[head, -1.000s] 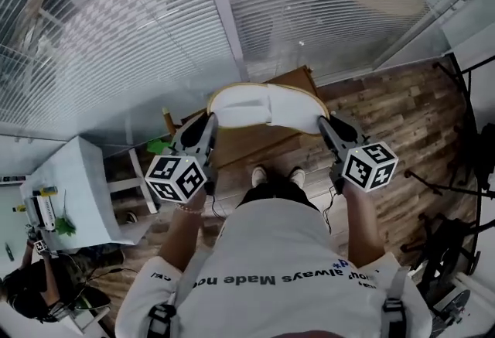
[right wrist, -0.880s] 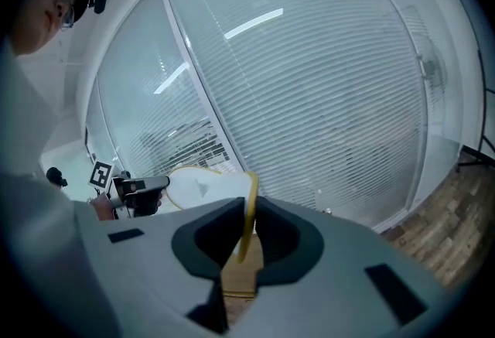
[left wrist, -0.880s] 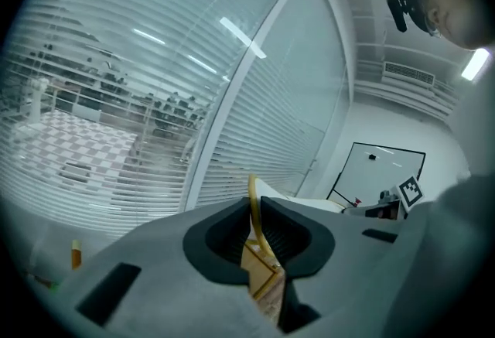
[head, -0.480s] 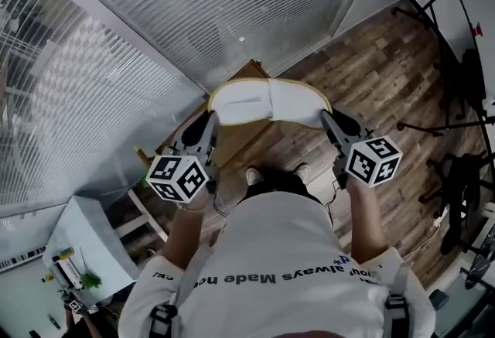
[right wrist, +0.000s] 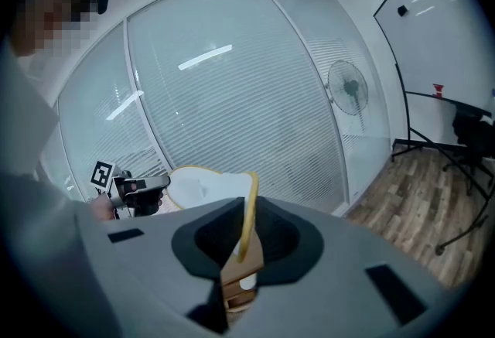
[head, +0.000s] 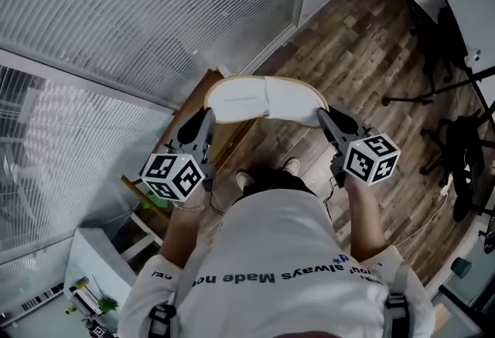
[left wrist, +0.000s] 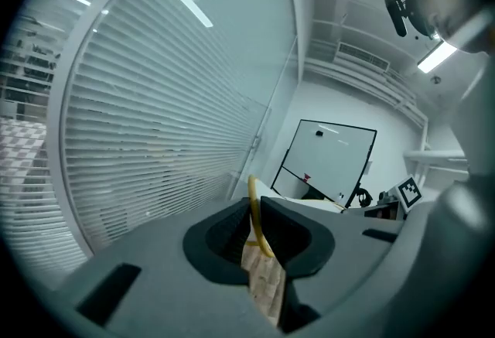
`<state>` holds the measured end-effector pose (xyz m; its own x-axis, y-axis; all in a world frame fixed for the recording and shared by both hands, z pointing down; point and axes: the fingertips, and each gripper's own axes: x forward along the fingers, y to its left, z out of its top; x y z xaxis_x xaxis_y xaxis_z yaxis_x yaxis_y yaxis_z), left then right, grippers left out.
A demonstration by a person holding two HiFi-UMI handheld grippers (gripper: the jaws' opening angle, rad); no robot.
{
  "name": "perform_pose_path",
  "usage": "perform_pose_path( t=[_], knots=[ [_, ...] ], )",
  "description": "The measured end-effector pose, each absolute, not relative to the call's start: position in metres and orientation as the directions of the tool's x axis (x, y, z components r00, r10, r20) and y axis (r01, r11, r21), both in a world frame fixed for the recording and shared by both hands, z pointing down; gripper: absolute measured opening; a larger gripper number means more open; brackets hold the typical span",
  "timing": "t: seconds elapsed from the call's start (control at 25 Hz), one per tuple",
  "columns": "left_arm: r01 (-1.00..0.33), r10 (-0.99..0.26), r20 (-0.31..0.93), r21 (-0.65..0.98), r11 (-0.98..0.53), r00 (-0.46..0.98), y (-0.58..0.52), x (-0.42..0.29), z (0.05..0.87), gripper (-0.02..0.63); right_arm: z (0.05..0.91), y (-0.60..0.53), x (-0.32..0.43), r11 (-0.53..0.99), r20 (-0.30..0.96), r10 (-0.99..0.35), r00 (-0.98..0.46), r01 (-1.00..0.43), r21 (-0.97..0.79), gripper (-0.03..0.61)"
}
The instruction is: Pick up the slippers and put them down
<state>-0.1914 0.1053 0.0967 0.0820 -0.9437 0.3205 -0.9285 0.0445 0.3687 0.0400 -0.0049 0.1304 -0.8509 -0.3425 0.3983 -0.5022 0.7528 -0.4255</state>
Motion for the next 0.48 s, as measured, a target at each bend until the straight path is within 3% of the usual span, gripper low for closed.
perform_pose_path(
  t=[0.48],
  knots=[
    [-0.916,-0.883,0.36,0.364,-0.166,0.303,-0.013,-0.038,0.075,0.048,0.105,-0.07,0.211,0.611,0.406,-0.523,-0.75,-0.662,-0.435,0.046]
  ],
)
